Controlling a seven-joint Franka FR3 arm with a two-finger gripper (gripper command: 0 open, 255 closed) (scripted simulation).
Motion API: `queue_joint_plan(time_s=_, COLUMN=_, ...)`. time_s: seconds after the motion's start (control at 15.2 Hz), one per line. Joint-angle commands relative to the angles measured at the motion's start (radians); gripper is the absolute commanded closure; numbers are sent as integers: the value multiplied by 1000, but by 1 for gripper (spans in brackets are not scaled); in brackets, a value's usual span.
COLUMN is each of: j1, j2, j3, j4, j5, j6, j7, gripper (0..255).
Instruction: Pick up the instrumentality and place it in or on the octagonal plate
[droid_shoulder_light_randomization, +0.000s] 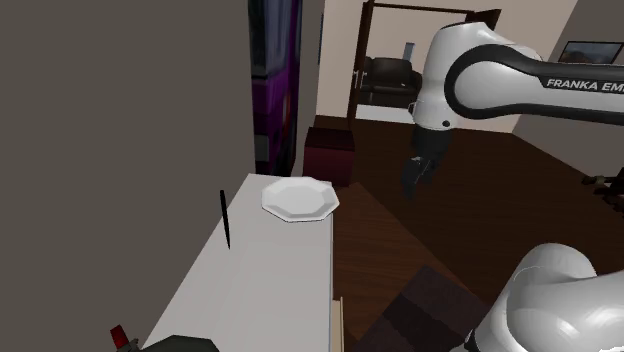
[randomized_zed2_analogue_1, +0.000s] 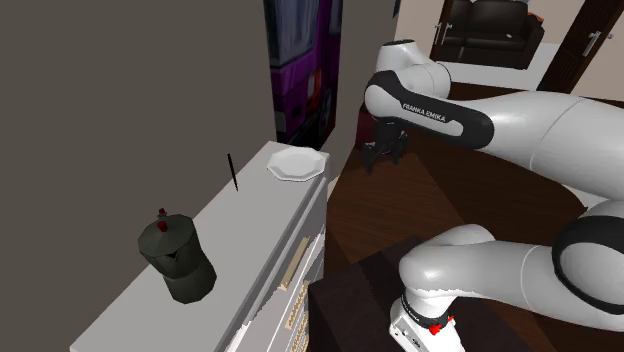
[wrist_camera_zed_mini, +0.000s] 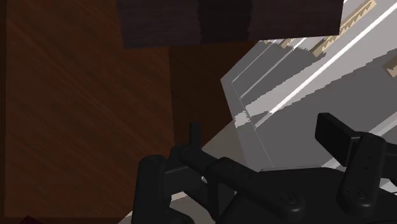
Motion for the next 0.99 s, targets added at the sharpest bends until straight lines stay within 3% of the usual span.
queue_joint_plan(time_s=0.0, j1=0, j2=0, j3=0, j4=0, j5=0, j6=0, j7=0, gripper=0)
queue_joint_plan(time_s=0.46, j1=67, j2=-210, j3=201, j4=-226, j5=101, j6=340, j7=212, gripper=0)
queue_joint_plan(time_s=0.92, j1=105, j2=-276, j3=498, j4=-364, j5=165, j6=723, j7=472, gripper=0)
